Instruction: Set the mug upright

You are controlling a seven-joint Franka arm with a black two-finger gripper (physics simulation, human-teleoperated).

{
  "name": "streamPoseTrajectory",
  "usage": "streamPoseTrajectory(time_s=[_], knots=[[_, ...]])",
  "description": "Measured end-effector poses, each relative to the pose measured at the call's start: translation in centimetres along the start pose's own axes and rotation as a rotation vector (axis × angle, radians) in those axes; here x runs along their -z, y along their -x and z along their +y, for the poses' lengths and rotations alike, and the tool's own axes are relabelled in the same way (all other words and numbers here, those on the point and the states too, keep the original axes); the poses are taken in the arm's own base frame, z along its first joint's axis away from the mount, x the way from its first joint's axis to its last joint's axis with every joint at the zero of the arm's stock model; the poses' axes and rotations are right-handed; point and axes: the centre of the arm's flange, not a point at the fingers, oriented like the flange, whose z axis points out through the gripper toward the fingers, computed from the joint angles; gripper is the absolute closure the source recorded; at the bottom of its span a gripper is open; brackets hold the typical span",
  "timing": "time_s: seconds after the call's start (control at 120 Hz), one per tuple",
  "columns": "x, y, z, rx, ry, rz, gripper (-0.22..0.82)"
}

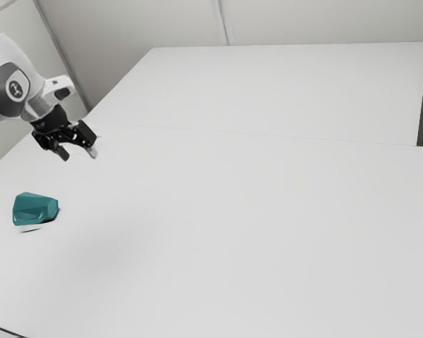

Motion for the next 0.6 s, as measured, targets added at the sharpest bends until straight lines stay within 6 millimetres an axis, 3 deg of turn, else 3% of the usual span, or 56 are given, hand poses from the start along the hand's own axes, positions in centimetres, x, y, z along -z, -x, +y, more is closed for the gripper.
streamPoseTrajectory(time_s=[0.125,0.358,0.6], knots=[[-0.3,1.0,-5.1,-0.021,0.041,0.028,0.00],[-3.0,2.6,-14.4,-0.061,0.087,0.034,0.00],[-5.3,3.3,-22.3,-0.106,0.112,0.029,0.00]])
